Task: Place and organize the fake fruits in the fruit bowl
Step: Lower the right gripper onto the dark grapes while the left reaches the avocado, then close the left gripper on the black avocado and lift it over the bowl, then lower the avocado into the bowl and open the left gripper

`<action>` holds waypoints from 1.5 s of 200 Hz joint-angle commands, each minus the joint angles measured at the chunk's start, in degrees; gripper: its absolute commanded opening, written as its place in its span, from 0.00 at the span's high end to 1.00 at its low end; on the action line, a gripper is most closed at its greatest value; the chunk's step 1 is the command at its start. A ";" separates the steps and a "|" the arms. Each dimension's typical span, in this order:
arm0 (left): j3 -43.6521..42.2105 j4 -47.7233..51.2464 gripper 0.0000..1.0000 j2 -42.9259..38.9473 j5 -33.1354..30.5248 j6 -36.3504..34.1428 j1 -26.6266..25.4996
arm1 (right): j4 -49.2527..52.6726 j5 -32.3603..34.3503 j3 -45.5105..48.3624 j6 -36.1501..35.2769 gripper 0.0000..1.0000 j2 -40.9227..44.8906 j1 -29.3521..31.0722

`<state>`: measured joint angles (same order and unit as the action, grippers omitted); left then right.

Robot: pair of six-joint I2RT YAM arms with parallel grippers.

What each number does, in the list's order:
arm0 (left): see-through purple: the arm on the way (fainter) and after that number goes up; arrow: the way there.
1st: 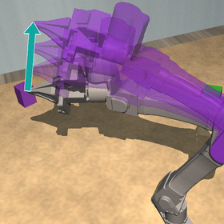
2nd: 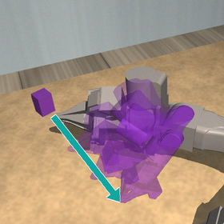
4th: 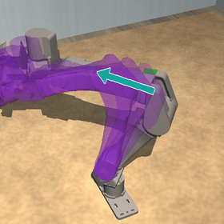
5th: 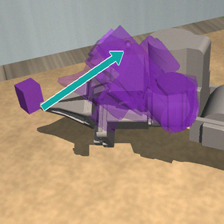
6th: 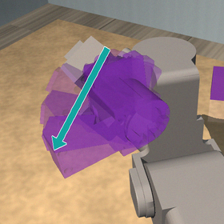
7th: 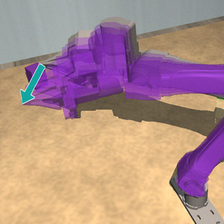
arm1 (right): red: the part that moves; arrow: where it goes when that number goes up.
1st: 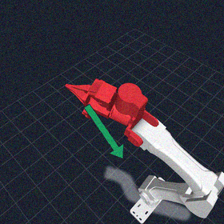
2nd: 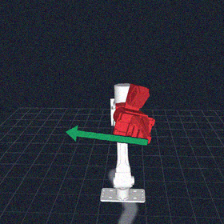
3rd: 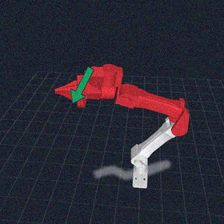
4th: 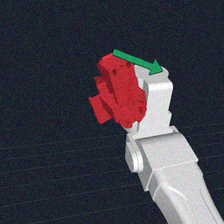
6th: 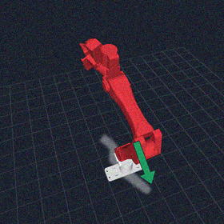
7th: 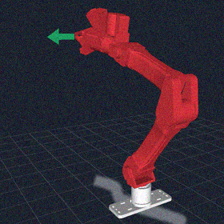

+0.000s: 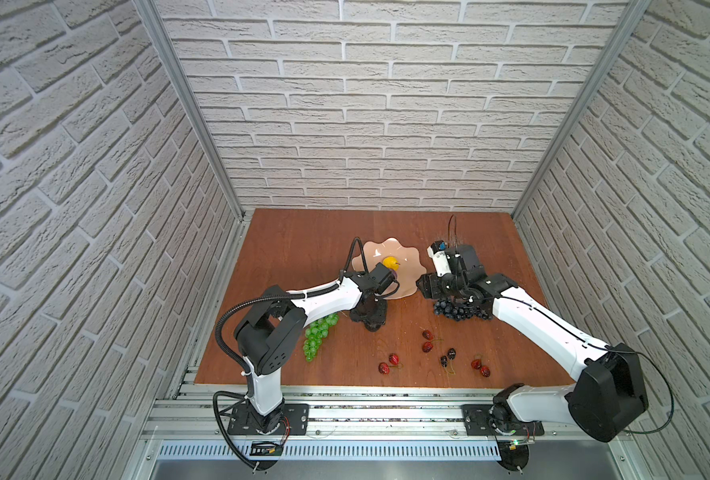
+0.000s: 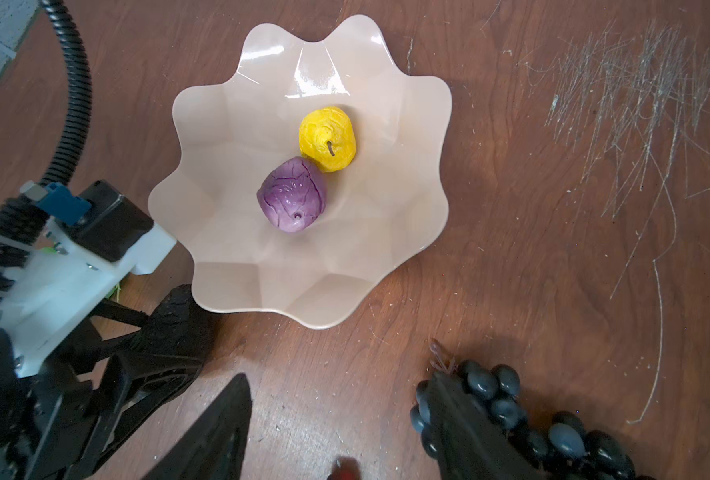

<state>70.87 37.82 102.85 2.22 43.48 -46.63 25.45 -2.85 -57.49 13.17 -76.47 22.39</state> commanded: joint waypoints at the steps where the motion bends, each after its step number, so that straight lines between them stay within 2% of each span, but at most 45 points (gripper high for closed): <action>1: -0.81 3.63 0.59 -5.02 0.80 -1.84 0.23 | -1.73 0.65 0.04 0.37 0.31 0.82 0.37; 53: -0.33 10.61 0.59 -12.37 0.64 -9.60 2.01 | -2.16 -0.88 -1.34 0.28 0.31 -0.95 0.52; 79: 5.13 10.99 0.59 -12.48 3.08 -15.50 4.00 | -2.33 -1.43 -2.51 0.19 0.31 -2.27 0.46; 121: 19.15 13.04 0.59 -4.17 1.78 -26.04 6.97 | -2.28 -2.12 -3.39 -0.01 0.32 -2.64 0.56; 149: 25.90 12.27 0.59 2.44 3.54 -30.65 10.16 | -0.75 -1.05 -3.81 -1.50 0.32 -1.80 0.58; 182: 34.02 13.43 0.59 11.35 3.15 -36.08 11.26 | 0.91 0.49 -3.17 -2.57 0.31 0.22 0.60; 229: 41.72 14.12 0.59 20.66 1.34 -38.08 11.99 | 2.78 1.20 -1.30 -2.90 0.31 1.97 0.57; 300: 44.46 12.96 0.55 26.35 0.81 -38.03 12.63 | 2.58 0.83 0.81 -1.69 0.31 2.62 0.55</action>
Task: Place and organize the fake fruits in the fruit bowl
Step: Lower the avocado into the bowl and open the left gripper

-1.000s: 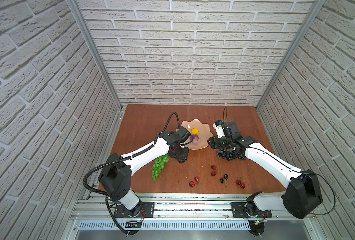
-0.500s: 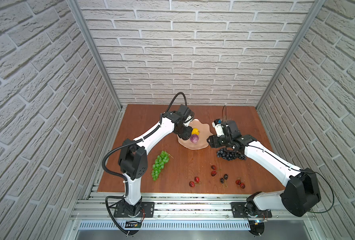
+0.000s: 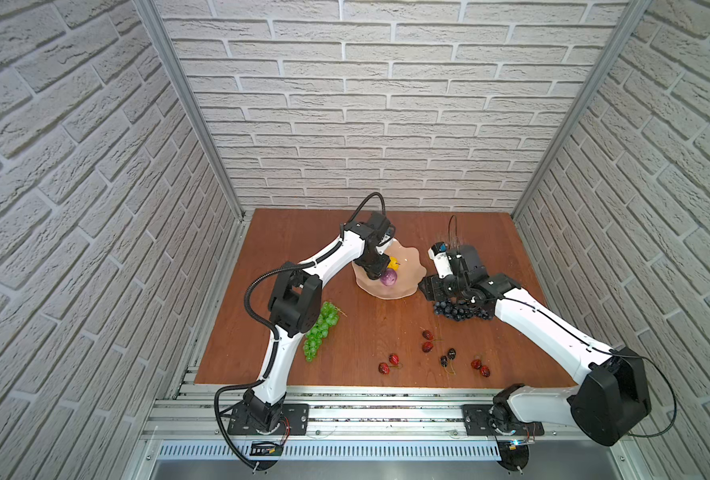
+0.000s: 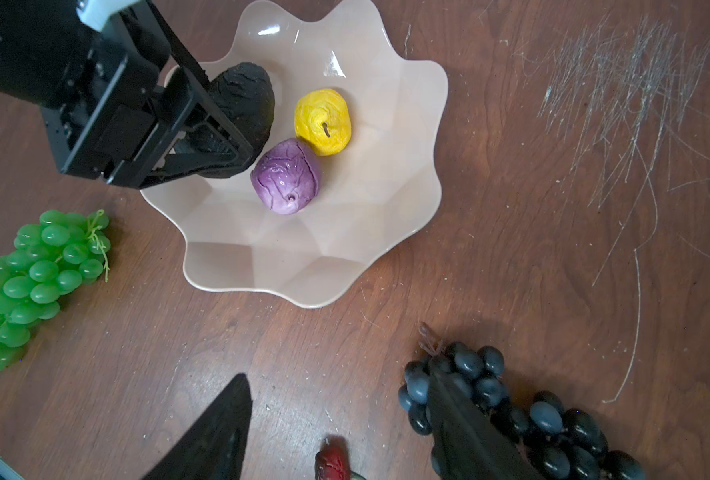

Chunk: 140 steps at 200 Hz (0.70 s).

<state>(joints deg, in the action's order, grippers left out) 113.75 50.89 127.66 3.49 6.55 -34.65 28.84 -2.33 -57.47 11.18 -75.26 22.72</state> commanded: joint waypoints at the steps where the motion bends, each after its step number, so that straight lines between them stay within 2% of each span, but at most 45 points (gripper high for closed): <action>1: 1.61 -0.10 0.55 1.59 -0.43 -1.09 0.65 | -0.80 0.26 0.78 0.27 0.31 1.38 0.22; 48: 2.20 -1.01 0.52 3.20 -0.49 -1.26 0.78 | -0.01 0.66 0.63 0.03 0.31 1.70 0.22; 92: 2.61 -1.50 0.39 3.35 -0.21 -0.94 0.79 | 0.28 0.99 0.70 0.28 0.31 1.70 0.24; 140: 2.17 -2.15 0.31 2.03 0.13 -0.74 0.81 | 2.02 1.98 0.18 0.05 0.31 3.25 0.22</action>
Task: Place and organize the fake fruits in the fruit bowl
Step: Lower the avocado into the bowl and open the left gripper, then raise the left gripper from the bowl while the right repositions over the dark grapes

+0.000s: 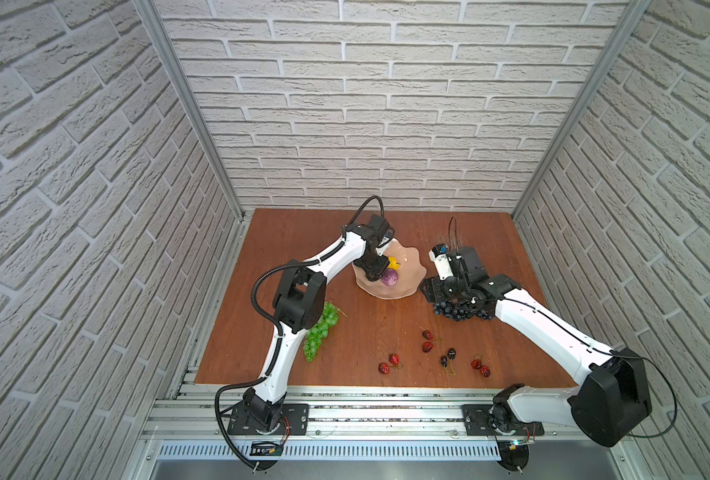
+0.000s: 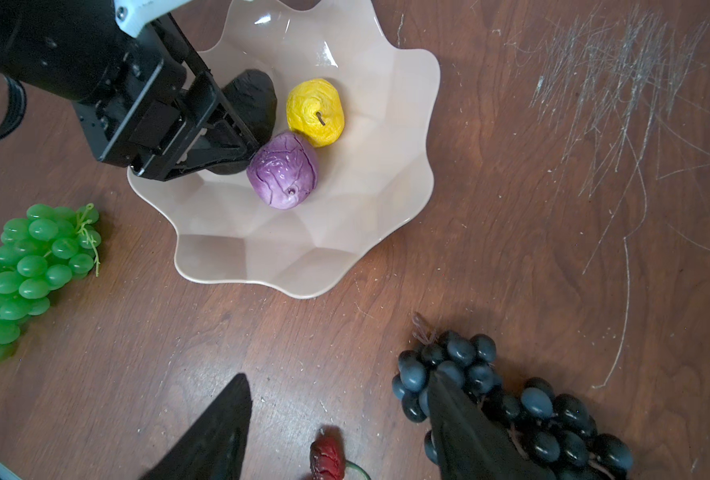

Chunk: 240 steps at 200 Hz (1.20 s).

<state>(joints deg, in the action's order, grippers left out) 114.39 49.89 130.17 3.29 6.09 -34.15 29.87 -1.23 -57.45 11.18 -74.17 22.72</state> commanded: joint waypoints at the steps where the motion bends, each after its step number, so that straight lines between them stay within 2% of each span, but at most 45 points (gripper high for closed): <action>1: 1.50 -1.13 0.30 -0.55 0.32 -0.29 0.31 | 1.08 0.89 0.11 0.02 0.31 2.17 0.22; 25: -0.10 -2.54 0.24 -2.79 1.14 0.05 0.29 | 2.59 1.12 -0.27 -0.28 0.31 2.74 0.22; 59: -2.42 -2.50 0.23 -7.47 1.03 0.56 0.34 | 7.03 4.01 -1.82 -0.73 0.31 3.94 0.23; 108: -15.74 -6.88 0.24 -20.83 -0.44 5.56 0.37 | 14.08 11.85 -3.06 -1.18 0.36 2.36 0.56; 168: -33.15 -14.94 0.24 -36.62 -1.78 14.46 0.31 | 15.77 20.67 -5.20 -2.60 0.38 -8.51 7.84; 240: -42.27 -16.60 0.23 -48.06 -3.39 17.09 2.21 | 15.40 24.19 -8.31 -6.53 0.41 -19.46 9.45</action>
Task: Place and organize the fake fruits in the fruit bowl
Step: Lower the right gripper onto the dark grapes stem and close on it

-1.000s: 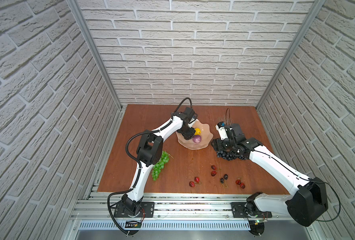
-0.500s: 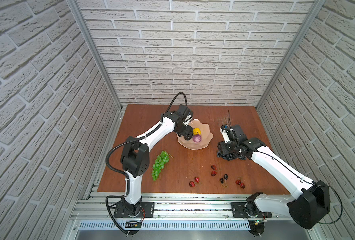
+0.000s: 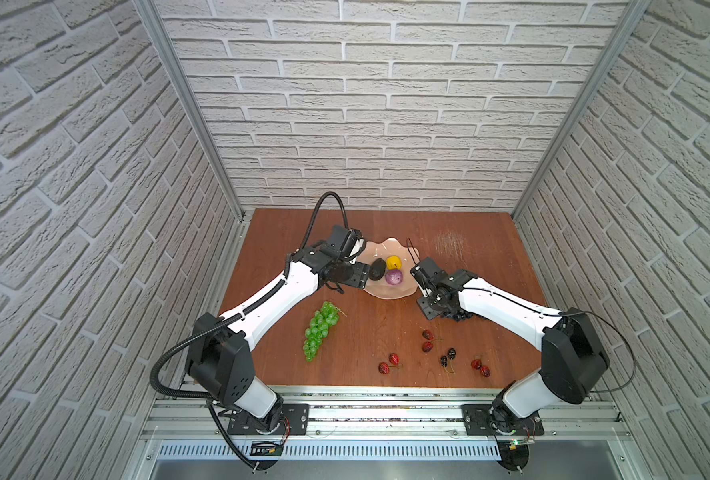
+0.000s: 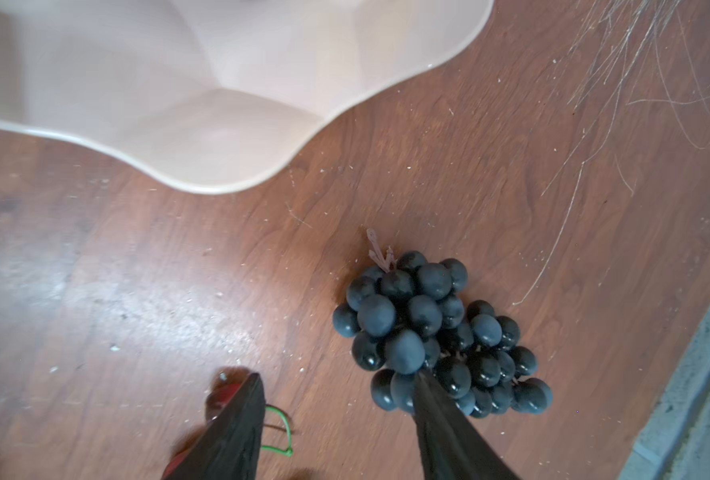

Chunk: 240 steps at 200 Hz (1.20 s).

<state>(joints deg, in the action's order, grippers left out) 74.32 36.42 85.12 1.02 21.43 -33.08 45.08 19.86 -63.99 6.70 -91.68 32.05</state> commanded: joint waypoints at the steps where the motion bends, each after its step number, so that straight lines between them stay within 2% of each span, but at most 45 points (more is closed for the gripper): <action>1: -2.36 -3.17 0.23 -3.07 -1.11 1.80 1.20 | 0.27 3.18 -1.85 -2.13 0.41 -2.11 0.11; 44: -4.06 -4.25 0.23 -3.80 -0.50 2.62 2.49 | 1.15 4.89 -3.78 -2.32 0.41 -7.38 0.03; 143: -5.67 -4.70 0.23 -3.87 0.55 3.00 3.76 | 1.42 5.45 -3.78 -1.65 0.49 -11.81 -1.24; 204: -6.21 -4.70 0.23 -4.60 0.39 3.30 3.90 | 0.65 9.19 -3.95 -1.14 0.57 -12.60 -1.82; 240: -6.33 -4.78 0.23 -4.48 0.41 3.44 3.90 | 0.23 12.16 -4.51 -1.75 0.58 -14.01 -1.82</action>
<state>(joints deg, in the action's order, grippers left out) 68.69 33.10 82.00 1.34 24.29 -29.63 45.39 28.40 -67.31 5.13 -104.44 30.52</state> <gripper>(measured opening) 0.770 0.428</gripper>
